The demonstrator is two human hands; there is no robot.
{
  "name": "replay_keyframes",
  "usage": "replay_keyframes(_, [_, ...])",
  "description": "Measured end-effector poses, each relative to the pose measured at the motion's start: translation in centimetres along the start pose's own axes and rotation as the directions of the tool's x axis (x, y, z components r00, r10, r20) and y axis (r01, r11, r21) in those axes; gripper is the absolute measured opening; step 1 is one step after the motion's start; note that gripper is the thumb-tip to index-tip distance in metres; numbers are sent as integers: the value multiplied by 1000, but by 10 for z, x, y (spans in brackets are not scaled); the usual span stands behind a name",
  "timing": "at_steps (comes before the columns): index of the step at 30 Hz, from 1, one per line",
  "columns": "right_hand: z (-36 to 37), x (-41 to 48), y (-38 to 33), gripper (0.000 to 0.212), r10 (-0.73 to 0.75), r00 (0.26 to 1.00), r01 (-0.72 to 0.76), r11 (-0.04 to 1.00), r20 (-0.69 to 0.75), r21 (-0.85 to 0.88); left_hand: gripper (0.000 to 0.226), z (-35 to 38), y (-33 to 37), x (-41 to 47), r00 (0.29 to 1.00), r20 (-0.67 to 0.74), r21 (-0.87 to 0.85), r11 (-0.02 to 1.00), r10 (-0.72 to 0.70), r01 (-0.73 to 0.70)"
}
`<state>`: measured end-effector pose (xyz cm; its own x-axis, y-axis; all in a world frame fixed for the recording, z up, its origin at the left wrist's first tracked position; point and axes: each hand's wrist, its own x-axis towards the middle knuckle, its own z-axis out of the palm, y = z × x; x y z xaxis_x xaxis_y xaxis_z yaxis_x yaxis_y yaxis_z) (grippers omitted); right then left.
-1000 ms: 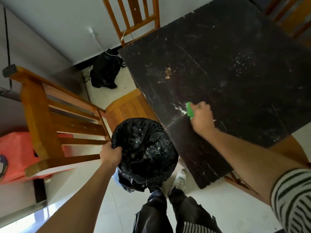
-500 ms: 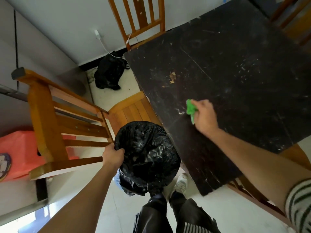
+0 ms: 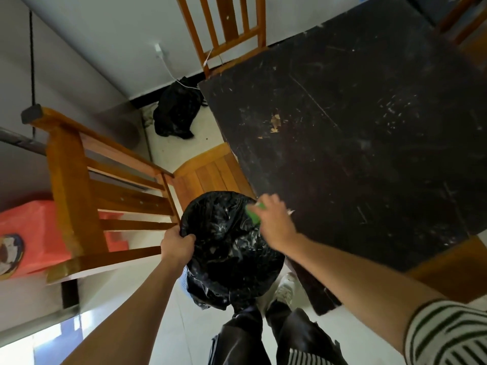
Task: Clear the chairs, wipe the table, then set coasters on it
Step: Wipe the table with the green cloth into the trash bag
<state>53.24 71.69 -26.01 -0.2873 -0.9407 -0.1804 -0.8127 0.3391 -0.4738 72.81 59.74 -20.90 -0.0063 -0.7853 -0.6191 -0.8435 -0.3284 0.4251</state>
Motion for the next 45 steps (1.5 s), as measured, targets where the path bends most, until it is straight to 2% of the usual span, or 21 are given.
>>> replay_keyframes(2, [11,-13,-9,61,-140,975,136,990,173,39,16,-1,1,-1,1000,9,1,1000,-2,2])
replay_keyframes(5, [-3,-5,0,55,-144,987,121,955,67,270,17,-1,2,0,1000,24,-16,1000,-7,7])
replay_keyframes(7, [-29,31,24,48,15,995,16,953,-100,304,17,-2,3,1,1000,27,-24,1000,-12,13])
replay_keyframes(9, [-62,80,55,48,222,945,-162,955,-238,250,15,-3,2,3,999,30,-26,1000,-11,12])
replay_keyframes(11, [-88,123,83,48,397,876,-345,913,-274,219,14,-4,2,8,999,41,-19,1000,-3,4])
replay_keyframes(13, [-89,142,89,49,512,834,-485,858,-203,172,12,-5,2,11,999,52,-7,1000,5,-5])
replay_keyframes(15, [-66,137,70,48,469,868,-455,883,-161,118,15,-5,2,16,998,60,5,1000,14,-15])
replay_keyframes(19, [-2,76,11,48,104,988,-88,986,-112,144,7,-8,-1,23,997,81,9,1000,11,-12])
replay_keyframes(21, [23,38,-7,41,-76,997,73,992,23,108,12,-10,0,24,995,100,8,1000,22,-23])
replay_keyframes(22, [31,20,-16,34,-92,986,76,991,141,114,16,-10,0,24,994,105,16,1000,24,-26])
replay_keyframes(24, [38,-6,-28,31,-52,946,-8,983,319,183,15,-11,1,22,993,112,26,999,24,-28])
replay_keyframes(25, [36,-12,-31,34,-21,940,-63,970,340,234,10,-11,1,20,993,113,30,999,21,-24])
replay_keyframes(28, [15,-10,-21,32,79,966,-176,898,248,402,10,-10,1,10,995,98,41,999,20,-24])
replay_keyframes(31, [-28,18,17,47,252,967,-235,856,25,460,9,-7,-1,-4,998,62,40,999,9,-12])
replay_keyframes(33, [-67,39,62,47,385,908,-282,852,-165,441,11,-4,-3,-14,1000,26,37,999,-7,6])
replay_keyframes(36, [-122,60,152,43,574,727,-424,807,-377,411,17,4,-8,-31,998,-31,2,999,-46,46])
replay_keyframes(38, [-147,62,217,41,663,635,-540,748,-396,386,13,17,-8,-45,994,-79,-19,997,-71,70])
replay_keyframes(41, [-148,54,266,43,796,549,-699,604,-255,384,11,30,-11,-57,988,-139,-30,997,-72,68])
replay_keyframes(42, [-138,49,264,42,796,555,-702,604,-241,378,11,34,-12,-59,985,-157,-37,997,-75,70])
replay_keyframes(43, [-122,43,251,40,745,616,-661,666,-256,346,11,37,-12,-62,982,-171,-43,997,-75,69])
replay_keyframes(45, [-83,20,205,42,482,818,-416,873,-314,256,11,43,-14,-68,980,-188,-70,996,-72,60])
